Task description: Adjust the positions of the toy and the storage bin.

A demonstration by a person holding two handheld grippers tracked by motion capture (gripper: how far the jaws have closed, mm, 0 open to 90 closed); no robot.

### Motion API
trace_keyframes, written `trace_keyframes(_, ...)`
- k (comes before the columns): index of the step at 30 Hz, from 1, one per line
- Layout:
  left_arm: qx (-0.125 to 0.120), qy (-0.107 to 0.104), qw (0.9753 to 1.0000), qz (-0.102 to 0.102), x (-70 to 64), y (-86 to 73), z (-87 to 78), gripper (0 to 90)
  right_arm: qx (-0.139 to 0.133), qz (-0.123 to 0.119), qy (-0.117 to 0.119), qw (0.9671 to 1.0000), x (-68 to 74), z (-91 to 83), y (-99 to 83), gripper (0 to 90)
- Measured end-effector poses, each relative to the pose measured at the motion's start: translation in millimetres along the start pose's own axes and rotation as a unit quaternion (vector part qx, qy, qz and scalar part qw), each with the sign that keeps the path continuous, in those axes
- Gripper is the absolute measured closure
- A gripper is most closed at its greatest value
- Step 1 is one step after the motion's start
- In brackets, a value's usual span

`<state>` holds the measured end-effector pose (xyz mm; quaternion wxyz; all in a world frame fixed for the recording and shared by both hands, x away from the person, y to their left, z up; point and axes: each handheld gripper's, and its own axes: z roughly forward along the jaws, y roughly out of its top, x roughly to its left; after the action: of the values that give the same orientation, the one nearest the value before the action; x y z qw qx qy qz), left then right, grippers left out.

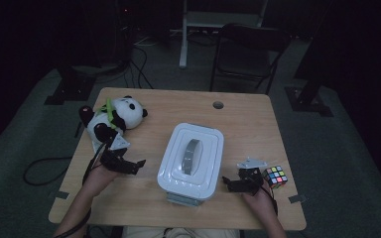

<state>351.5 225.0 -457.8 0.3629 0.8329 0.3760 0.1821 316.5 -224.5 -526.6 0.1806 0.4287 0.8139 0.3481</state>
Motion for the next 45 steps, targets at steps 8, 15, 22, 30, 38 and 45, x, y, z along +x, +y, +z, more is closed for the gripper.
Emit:
trace_keyframes(8, -0.020, 0.014, 0.9997, 0.008, 19.5, 26.6, -11.8, 4.6, 0.000, 0.000, 0.000, 1.0000, -0.1, 0.0, 0.0, 12.7)
trace_keyframes(15, -0.041, 0.044, 0.9981, -0.010, 47.3, 45.6, -24.6, 4.6, 0.000, 0.000, 0.000, 1.0000, -0.1, 0.0, 0.0, 12.8)
trace_keyframes(22, -0.044, 0.069, 0.9962, -0.029, 80.4, 57.6, -31.9, 4.7, 0.000, 0.000, 0.000, 1.0000, 0.0, 0.0, 0.0, 12.7)
trace_keyframes(30, -0.039, 0.085, 0.9942, -0.053, 118.1, 64.2, -23.1, 4.6, 0.000, 0.000, 0.000, 1.0000, 0.0, 0.0, 0.0, 12.7)
trace_keyframes(38, -0.025, 0.090, 0.9909, -0.097, 156.2, 61.6, -6.3, 4.6, 0.000, 0.000, 0.000, 1.0000, 0.0, 0.0, 0.0, 12.8)
trace_keyframes(45, -0.004, 0.089, 0.9892, -0.116, 171.3, 53.7, 12.5, 5.4, 0.000, 0.000, 0.000, 1.0000, -0.1, 0.0, 0.0, 12.8)
